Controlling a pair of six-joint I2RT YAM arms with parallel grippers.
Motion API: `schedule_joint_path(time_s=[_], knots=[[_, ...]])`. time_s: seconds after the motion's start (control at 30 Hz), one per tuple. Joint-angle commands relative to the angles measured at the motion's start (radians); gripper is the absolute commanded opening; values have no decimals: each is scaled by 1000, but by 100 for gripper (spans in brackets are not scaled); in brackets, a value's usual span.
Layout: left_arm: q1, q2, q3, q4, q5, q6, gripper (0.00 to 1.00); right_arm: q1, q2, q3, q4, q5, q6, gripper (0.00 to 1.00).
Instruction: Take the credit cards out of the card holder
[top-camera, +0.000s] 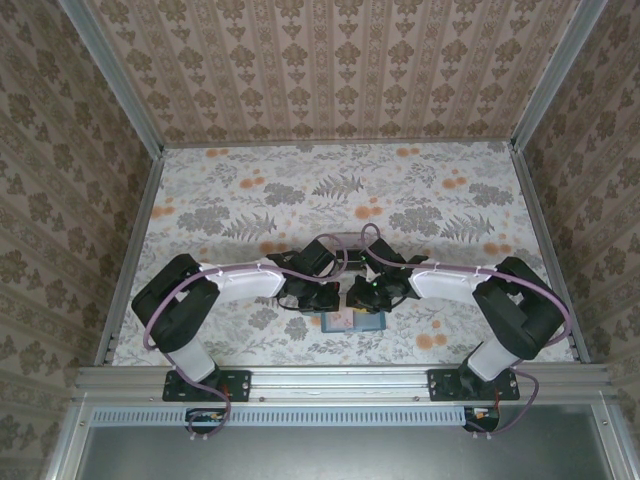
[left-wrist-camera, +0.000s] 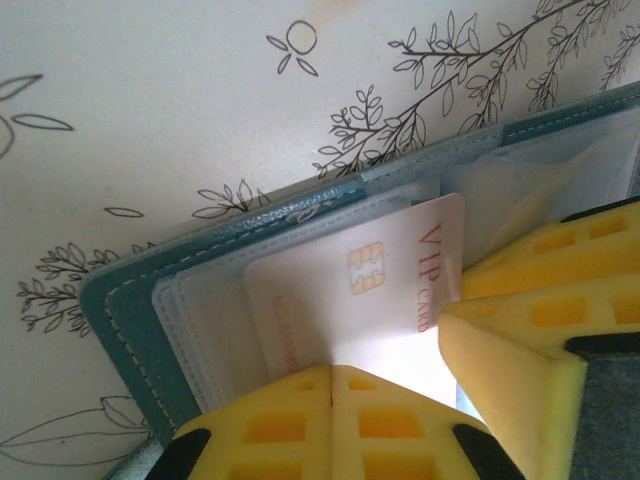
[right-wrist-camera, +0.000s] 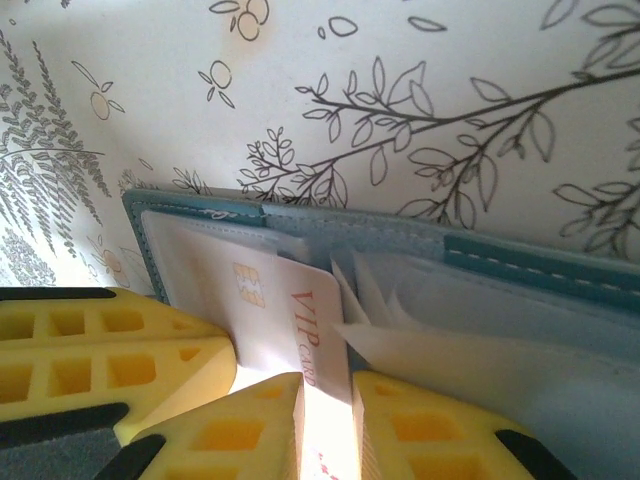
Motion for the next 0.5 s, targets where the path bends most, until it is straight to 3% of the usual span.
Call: schedule_joint_path(time_s=[0.0, 0.47], knots=[[-9, 37, -7, -53, -37, 18, 0, 4, 39, -25, 84, -68, 25, 20], [-10, 11, -2, -80, -62, 21, 0, -15, -52, -44, 40, -20, 15, 6]])
